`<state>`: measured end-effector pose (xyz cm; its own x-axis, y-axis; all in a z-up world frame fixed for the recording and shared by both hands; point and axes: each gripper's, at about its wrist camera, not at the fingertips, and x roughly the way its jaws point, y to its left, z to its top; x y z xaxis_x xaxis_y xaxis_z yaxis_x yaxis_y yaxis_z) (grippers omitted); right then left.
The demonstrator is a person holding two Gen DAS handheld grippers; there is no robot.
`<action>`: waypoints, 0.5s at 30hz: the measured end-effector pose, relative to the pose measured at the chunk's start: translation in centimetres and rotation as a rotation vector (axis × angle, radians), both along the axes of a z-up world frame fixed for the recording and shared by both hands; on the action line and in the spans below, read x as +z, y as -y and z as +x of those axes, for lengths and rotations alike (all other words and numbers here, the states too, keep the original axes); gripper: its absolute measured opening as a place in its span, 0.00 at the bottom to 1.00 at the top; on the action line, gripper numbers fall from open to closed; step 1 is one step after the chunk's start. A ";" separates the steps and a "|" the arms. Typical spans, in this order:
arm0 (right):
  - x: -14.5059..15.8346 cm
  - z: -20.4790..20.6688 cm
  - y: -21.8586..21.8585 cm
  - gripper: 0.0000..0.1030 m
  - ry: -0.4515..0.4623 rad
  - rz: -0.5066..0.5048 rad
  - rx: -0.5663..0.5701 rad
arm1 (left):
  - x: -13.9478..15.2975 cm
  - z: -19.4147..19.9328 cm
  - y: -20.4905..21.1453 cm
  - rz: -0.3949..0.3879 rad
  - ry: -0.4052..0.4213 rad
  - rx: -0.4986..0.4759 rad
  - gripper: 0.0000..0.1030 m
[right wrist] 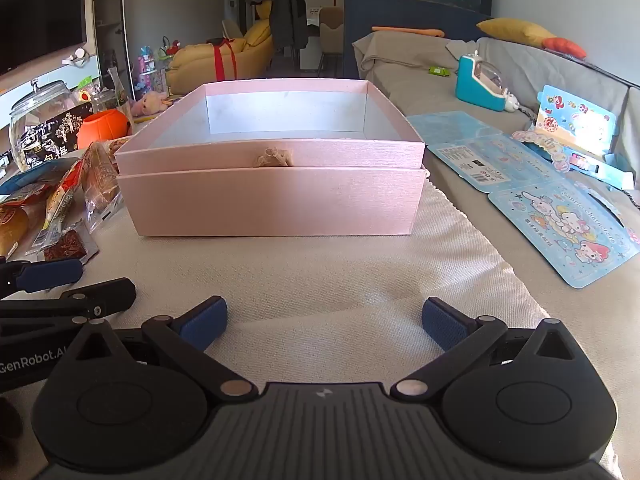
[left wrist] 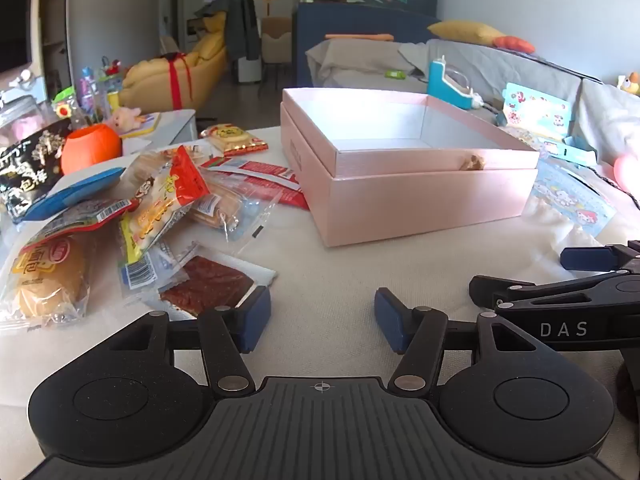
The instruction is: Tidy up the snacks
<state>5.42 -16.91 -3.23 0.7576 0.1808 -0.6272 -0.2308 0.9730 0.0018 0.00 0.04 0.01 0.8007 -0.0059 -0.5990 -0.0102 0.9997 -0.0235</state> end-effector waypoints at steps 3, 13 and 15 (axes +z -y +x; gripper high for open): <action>0.0 0.0 0.0 1.00 0.011 0.003 0.000 | 0.0 0.0 0.0 0.008 -0.003 0.000 0.61; 0.0 0.0 0.0 1.00 0.003 -0.001 0.000 | 0.0 0.0 0.0 0.008 -0.003 0.000 0.61; 0.0 -0.1 -0.1 1.00 0.004 0.000 0.000 | 0.0 0.0 0.0 0.008 -0.003 0.000 0.61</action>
